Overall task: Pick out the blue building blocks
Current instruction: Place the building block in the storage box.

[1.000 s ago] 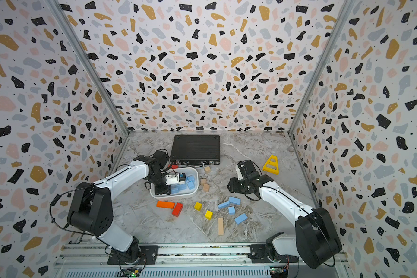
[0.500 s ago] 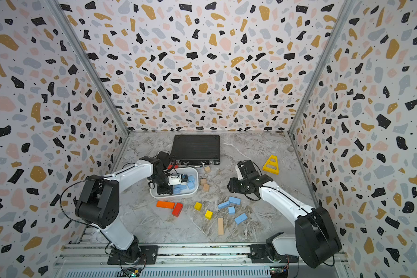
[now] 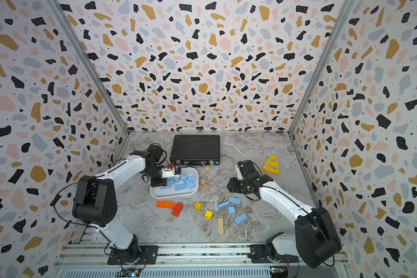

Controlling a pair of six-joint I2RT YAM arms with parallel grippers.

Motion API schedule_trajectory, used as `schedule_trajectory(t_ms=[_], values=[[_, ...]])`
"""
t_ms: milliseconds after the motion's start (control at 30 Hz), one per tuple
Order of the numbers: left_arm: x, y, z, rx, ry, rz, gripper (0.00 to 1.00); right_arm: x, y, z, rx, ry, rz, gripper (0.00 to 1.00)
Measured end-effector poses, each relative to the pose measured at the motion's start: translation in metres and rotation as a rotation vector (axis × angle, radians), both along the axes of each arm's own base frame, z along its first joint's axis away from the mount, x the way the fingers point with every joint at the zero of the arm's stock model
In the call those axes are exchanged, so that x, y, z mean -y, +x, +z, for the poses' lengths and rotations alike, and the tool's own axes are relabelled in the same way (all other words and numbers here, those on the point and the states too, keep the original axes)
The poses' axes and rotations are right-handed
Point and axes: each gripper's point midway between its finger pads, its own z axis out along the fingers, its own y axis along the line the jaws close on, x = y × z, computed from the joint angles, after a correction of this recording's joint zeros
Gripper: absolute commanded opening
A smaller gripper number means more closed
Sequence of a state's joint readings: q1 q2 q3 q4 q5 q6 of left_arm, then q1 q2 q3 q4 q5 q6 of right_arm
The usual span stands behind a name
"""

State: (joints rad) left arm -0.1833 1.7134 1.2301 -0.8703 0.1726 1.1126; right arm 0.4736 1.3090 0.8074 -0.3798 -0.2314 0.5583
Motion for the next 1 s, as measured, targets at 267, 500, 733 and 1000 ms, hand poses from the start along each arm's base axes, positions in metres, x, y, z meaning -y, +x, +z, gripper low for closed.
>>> schedule_trajectory(t_ms=[267, 500, 733, 1000], values=[[-0.017, 0.007, 0.000, 0.006, 0.018, 0.023, 0.03, -0.001, 0.001, 0.001, 0.007, 0.003, 0.000, 0.54], [-0.018, 0.003, -0.008, -0.031, 0.023, 0.023, 0.05, -0.001, 0.002, 0.002, 0.012, 0.006, 0.000, 0.54], [-0.018, 0.003, -0.013, -0.044, 0.025, 0.023, 0.09, -0.001, 0.002, 0.002, 0.012, 0.006, 0.000, 0.54], [-0.018, 0.005, -0.016, -0.044, 0.027, 0.030, 0.18, 0.000, 0.000, 0.000, 0.010, 0.005, 0.000, 0.54]])
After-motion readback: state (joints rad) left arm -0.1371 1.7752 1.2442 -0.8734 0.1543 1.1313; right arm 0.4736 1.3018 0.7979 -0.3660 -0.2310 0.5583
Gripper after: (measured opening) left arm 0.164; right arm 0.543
